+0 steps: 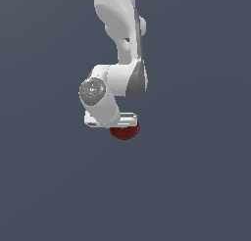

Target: Pick up the object and move it to a goal position.

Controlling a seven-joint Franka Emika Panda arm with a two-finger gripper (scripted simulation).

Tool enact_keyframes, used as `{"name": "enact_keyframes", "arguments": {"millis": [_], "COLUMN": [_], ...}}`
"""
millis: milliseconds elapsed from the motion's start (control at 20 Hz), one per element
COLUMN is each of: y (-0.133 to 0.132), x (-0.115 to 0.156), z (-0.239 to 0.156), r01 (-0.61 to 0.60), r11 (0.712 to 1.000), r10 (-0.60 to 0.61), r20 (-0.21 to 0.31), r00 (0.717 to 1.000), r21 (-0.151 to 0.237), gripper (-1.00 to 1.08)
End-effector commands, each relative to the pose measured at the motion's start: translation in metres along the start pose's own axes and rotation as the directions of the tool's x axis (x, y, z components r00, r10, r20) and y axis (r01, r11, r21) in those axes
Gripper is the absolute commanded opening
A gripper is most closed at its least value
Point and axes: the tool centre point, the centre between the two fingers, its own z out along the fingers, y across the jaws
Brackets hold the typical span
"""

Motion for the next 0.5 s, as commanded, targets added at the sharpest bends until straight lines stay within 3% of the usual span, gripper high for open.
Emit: {"name": "enact_keyframes", "arguments": {"millis": [0, 450], "y": [0.008, 0.033], "x": [-0.001, -0.01], "z": [0.01, 0.041], "r01": [-0.013, -0.06], "r11": [0.999, 0.979], "r10": [0.011, 0.012], "r20": [0.056, 0.242], "r00": [0.998, 0.97], "r21": [0.038, 0.193], "gripper": [0.28, 0.28]}}
